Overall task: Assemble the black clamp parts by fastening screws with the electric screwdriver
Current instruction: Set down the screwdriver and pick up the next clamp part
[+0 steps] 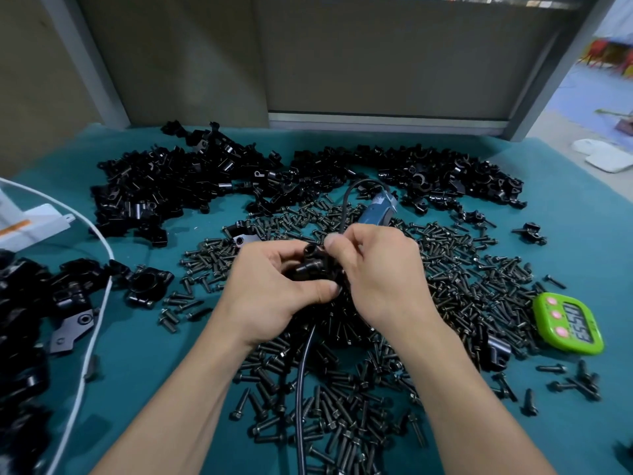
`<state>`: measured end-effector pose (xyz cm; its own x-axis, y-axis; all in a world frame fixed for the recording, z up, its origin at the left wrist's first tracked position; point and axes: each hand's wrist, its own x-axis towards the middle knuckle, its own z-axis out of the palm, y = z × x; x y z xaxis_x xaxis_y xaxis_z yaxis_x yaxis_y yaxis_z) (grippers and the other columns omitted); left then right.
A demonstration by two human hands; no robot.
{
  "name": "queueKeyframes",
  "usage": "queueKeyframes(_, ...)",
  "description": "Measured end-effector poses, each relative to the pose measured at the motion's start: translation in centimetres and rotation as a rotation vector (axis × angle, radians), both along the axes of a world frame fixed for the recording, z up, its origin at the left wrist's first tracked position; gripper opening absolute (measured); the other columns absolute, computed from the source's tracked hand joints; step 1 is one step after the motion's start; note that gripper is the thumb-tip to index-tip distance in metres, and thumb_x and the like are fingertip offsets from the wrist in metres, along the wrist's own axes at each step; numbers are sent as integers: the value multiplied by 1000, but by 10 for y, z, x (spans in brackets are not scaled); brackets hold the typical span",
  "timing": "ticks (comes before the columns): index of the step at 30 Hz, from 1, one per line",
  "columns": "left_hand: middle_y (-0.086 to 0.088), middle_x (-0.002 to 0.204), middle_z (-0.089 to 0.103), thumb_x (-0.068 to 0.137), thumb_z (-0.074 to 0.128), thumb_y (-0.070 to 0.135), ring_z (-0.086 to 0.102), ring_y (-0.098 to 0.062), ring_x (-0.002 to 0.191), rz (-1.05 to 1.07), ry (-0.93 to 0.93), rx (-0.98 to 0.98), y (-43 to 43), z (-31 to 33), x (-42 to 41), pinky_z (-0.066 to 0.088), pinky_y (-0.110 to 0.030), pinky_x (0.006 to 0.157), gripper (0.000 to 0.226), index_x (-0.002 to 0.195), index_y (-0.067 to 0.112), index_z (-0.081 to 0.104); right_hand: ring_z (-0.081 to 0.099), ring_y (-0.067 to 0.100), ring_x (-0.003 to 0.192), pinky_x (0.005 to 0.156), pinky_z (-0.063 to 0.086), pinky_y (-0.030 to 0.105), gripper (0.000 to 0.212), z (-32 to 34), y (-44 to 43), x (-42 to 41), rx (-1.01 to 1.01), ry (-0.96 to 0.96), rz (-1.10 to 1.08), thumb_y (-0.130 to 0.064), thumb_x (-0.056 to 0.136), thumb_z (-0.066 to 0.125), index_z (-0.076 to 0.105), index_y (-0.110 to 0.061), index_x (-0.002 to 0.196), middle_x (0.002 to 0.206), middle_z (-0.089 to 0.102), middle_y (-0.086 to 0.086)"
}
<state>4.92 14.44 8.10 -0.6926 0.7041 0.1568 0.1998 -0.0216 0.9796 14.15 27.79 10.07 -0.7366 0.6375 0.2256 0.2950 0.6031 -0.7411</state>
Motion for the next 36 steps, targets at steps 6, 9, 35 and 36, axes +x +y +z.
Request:
queueKeyframes(6,18,77,77,70,95,19,76,-6,72,365,70,-104,6,-10,-2,63,-33,71,37,81,49,77,63,26,74,69,45,35,40,-5,16,7,27,-216,-342,-57,96,55,55,-18,88,73,66,-2)
queueKeyframes(9,23,76,76,73,94,23,74,-1,70,439,54,-111,5,-14,-9,60,-29,70,34,78,51,76,56,29,85,76,41,39,56,-6,8,-8,-50,-357,-352,-71,88,58,46,-23,113,94,62,0)
queueKeyframes(35,3,71,74,79,72,51,57,-15,54,364,-174,-130,1,-16,-20,52,-40,64,24,83,27,69,66,28,73,69,60,44,61,20,41,5,-1448,489,170,-5,75,63,44,-15,132,84,66,16)
queueKeyframes(36,2,68,71,72,71,53,55,-16,55,358,-186,-153,1,-16,-19,51,-41,67,30,83,26,68,61,24,67,62,58,41,62,20,43,2,-1434,524,170,-3,71,63,45,-14,130,81,63,13)
